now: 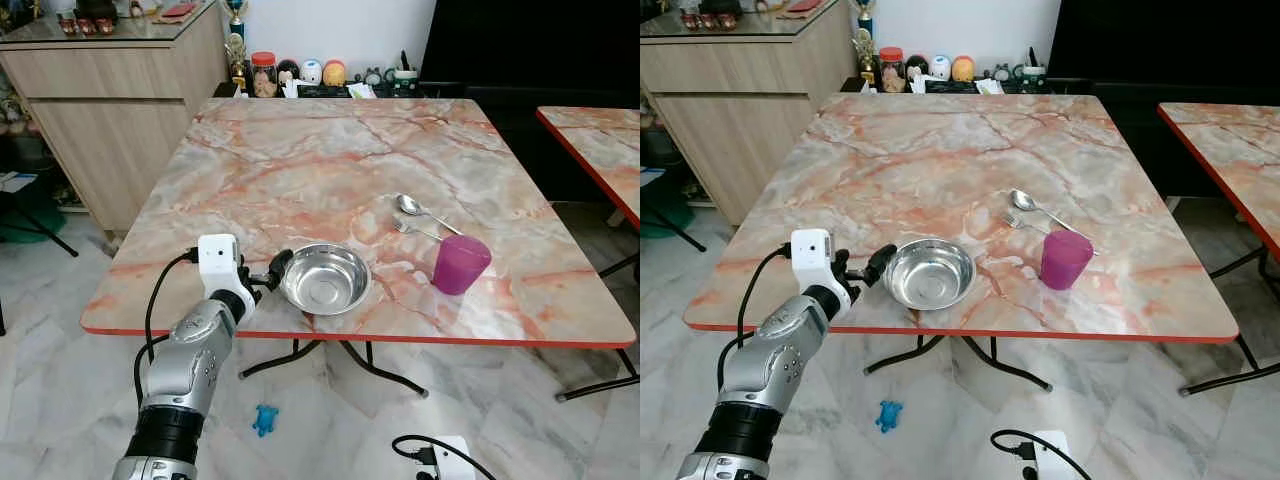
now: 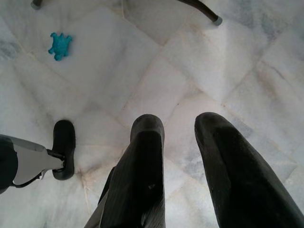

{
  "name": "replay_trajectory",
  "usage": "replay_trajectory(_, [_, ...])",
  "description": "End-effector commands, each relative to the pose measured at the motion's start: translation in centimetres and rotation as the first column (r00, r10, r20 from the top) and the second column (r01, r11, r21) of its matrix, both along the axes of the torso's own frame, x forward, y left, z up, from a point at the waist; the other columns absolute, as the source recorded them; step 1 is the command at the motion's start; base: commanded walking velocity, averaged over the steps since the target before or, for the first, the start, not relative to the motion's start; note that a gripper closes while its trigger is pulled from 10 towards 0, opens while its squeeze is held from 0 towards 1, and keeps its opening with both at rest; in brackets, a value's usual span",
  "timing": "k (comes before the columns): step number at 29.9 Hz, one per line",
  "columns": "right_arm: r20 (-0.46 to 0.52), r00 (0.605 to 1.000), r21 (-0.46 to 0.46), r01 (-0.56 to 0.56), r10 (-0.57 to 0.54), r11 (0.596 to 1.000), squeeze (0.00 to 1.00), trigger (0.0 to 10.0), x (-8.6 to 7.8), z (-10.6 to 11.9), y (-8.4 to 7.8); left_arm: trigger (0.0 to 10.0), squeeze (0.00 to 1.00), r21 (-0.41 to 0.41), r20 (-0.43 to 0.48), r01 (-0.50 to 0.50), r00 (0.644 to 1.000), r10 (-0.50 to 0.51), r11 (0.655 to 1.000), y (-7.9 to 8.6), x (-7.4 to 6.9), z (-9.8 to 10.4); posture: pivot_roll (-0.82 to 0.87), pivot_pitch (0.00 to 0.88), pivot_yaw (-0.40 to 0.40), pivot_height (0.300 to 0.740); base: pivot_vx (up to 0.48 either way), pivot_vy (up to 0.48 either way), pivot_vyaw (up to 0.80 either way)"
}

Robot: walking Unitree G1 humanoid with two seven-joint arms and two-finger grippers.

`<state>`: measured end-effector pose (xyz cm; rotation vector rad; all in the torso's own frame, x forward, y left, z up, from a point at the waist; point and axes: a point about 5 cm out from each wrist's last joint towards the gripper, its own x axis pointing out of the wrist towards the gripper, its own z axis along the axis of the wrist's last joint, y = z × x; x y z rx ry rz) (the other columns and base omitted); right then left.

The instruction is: Setting the table

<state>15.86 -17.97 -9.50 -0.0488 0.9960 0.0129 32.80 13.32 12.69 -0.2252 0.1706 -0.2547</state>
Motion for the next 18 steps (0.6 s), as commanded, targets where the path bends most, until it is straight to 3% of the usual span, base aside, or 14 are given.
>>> replay_trajectory(1, [-0.001, 1.000, 0.000, -0.005, 0.005, 1.000, 0.00, 10.0, 0.0, 0.0, 0.0, 10.0, 0.00, 0.051, -0.008, 0.028, 1.000, -0.027, 0.998, -0.3, 0.0, 0.1, 0.14, 0.000, -0.020, 0.740, 0.000, 0.000, 0.00])
replay_trajectory(18, [-0.001, 1.000, 0.002, -0.002, 0.002, 1.000, 0.00, 10.0, 0.0, 0.0, 0.1, 10.0, 0.00, 0.169, 0.001, 0.104, 0.994, -0.106, 0.980, -2.0, 0.2, 0.2, 0.13, 0.000, -0.015, 0.740, 0.000, 0.000, 0.00])
